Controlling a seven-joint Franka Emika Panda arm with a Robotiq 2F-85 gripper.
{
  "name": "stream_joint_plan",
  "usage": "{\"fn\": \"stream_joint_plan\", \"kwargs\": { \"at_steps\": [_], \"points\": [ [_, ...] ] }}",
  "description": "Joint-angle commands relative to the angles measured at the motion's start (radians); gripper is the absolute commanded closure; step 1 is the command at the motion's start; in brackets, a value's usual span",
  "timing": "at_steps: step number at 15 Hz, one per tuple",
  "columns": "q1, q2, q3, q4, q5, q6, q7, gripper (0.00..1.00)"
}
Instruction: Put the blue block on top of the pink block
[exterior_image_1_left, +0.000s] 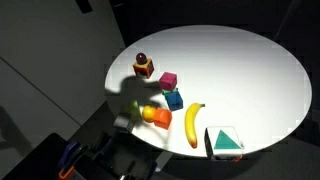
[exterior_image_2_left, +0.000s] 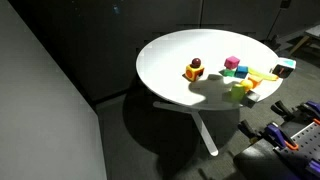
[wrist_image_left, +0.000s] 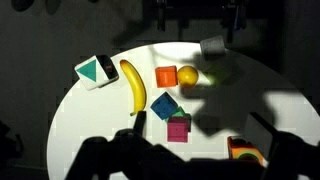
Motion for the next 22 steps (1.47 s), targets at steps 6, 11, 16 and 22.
{"fn": "stream_joint_plan", "kwargs": {
  "at_steps": [6,11,16,22],
  "points": [
    [0.011,0.008,-0.01,0.007,-0.001,-0.002,0.005,0.0],
    [0.012,0.037,-0.015,0.019,0.004,0.054,0.0,0.0],
    [0.011,0.076,-0.027,0.028,0.013,0.141,-0.013,0.0],
    [0.009,0.152,-0.062,0.046,0.073,0.226,-0.046,0.0]
  ]
}}
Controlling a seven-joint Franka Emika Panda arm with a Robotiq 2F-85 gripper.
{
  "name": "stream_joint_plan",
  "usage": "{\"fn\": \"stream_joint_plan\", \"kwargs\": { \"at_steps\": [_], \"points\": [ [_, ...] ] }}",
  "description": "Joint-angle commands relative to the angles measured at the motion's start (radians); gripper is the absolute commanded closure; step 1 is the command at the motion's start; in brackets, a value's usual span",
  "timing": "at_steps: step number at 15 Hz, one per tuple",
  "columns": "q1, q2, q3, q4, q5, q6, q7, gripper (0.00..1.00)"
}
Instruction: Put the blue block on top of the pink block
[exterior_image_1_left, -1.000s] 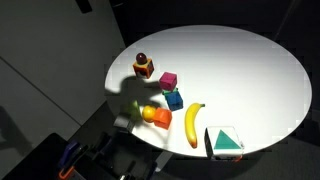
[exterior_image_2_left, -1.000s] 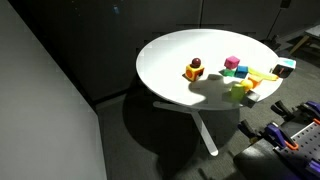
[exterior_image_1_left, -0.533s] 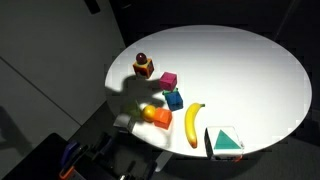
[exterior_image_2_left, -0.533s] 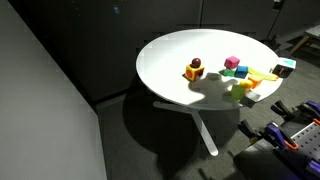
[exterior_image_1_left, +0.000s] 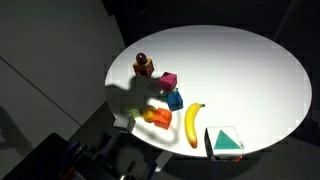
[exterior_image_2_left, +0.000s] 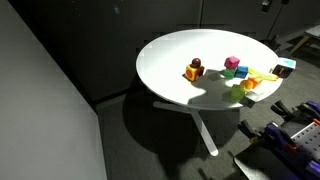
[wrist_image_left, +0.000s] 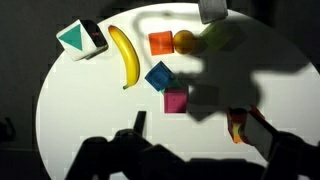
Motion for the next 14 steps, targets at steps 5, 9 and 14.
{"fn": "stream_joint_plan", "kwargs": {
  "at_steps": [5,9,14],
  "points": [
    [0.002,0.115,-0.07,0.044,0.123,0.076,-0.121,0.0],
    [-0.004,0.167,-0.092,0.053,0.15,0.095,-0.186,0.0],
    [-0.012,0.218,-0.109,0.058,0.14,0.1,-0.247,0.0]
  ]
}}
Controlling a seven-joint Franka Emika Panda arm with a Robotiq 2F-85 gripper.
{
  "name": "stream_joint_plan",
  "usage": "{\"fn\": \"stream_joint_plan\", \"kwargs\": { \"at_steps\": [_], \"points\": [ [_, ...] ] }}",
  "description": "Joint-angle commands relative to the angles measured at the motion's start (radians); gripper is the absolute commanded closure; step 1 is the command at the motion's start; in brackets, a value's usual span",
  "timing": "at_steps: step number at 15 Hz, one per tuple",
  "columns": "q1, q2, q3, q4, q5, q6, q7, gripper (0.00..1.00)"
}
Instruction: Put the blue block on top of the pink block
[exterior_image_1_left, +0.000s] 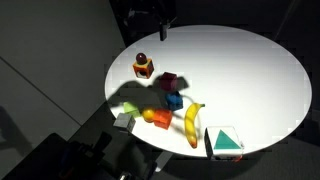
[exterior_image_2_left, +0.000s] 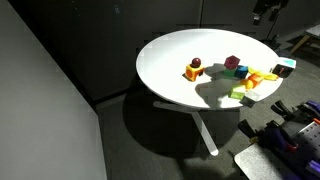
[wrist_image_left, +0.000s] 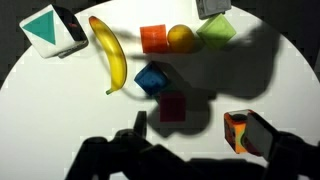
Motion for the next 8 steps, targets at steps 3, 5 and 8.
{"fn": "stream_joint_plan", "kwargs": {
  "at_steps": [3,5,8],
  "points": [
    [-0.015,0.059,-0.015,0.017,-0.009,0.014,-0.113,0.0],
    [-0.019,0.08,-0.019,0.017,-0.01,0.021,-0.144,0.0],
    [-0.027,0.109,-0.024,0.017,-0.019,0.032,-0.173,0.0]
  ]
}}
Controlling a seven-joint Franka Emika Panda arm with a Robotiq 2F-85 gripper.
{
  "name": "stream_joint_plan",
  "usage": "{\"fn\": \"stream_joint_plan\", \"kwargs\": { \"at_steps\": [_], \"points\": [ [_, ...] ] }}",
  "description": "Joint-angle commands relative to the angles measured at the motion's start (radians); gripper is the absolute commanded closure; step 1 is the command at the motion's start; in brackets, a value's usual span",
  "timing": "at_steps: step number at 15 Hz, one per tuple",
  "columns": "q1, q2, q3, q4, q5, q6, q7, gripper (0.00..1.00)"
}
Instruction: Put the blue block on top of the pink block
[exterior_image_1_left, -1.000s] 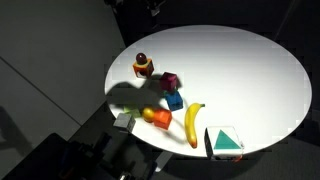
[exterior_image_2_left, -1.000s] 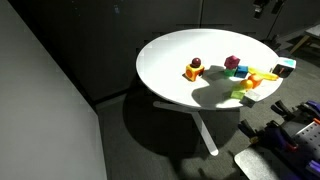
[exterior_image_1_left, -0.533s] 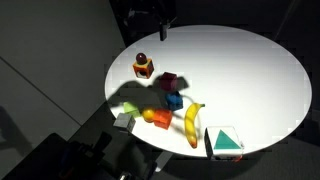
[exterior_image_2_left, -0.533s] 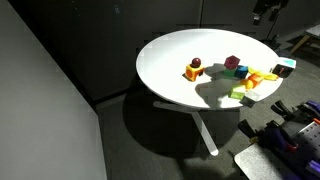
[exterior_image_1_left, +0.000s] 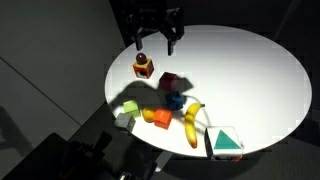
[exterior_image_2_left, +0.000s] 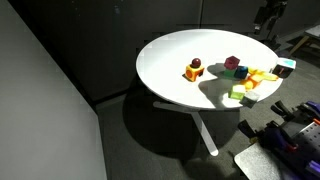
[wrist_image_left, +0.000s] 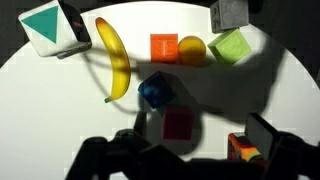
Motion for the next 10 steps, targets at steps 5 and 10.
{"fn": "stream_joint_plan", "kwargs": {
  "at_steps": [5,10],
  "points": [
    [-0.035,0.078,-0.006,0.009,-0.075,0.064,-0.06,0.0],
    [-0.038,0.095,0.0,0.001,-0.096,0.08,-0.035,0.0]
  ]
}}
